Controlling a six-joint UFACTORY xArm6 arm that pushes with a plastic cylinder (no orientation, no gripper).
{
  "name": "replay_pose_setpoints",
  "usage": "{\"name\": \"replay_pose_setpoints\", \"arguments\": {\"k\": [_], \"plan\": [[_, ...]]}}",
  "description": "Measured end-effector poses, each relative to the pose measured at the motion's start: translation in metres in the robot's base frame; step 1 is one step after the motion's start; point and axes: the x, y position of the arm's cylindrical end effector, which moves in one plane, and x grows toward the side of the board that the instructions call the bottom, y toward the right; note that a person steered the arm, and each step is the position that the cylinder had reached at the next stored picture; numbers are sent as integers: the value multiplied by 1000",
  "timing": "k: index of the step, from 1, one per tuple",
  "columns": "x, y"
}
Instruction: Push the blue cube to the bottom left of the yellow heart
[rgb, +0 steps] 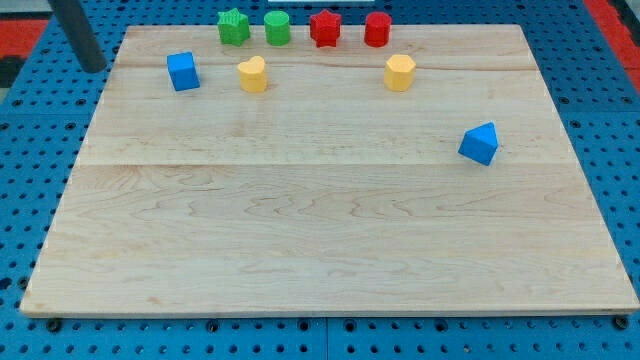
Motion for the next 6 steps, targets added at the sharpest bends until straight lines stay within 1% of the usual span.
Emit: {"name": "replay_pose_setpoints", "arguments": {"k": [1,2,3,4,5,6], "plan": [[-19,38],[6,113],[35,122],[36,126],[31,100],[-2,74]]}}
